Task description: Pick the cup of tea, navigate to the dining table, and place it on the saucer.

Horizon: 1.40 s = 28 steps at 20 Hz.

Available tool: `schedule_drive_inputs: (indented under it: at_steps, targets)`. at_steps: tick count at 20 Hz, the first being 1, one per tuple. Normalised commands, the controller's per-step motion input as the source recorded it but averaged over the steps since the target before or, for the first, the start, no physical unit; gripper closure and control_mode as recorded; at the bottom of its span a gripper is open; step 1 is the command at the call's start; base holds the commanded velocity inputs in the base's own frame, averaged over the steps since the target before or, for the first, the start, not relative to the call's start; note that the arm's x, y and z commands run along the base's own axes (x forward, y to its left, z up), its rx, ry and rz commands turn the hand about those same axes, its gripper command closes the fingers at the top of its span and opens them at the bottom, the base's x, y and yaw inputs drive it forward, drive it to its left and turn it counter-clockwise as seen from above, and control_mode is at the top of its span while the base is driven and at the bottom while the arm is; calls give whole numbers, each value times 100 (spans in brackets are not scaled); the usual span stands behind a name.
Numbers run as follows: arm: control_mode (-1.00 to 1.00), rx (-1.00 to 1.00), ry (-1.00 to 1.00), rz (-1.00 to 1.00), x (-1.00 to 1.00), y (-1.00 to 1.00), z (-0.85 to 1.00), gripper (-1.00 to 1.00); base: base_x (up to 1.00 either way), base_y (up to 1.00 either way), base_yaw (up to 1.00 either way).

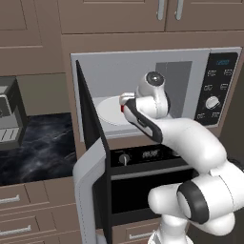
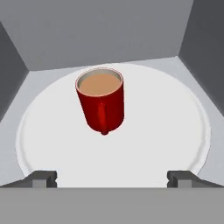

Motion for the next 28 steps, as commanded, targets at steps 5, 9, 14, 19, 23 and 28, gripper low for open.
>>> schedule_drive_inputs:
  at_steps: [5, 9, 14, 19, 23, 28]
  targets:
    - [-100, 0, 0, 0, 28, 0, -11, -100, 0, 0, 0]
    - [-100, 0, 0, 0, 18, 0, -19, -100, 0, 0, 0]
    - [-100, 0, 0, 0, 19, 0, -25, -100, 0, 0, 0]
    - [-100, 0, 0, 0, 26, 0, -14, -100, 0, 0, 0]
    - [-100, 0, 0, 0, 28, 0, -10, -100, 0, 0, 0]
    - [-100, 0, 0, 0, 29, 0, -7, -100, 0, 0, 0]
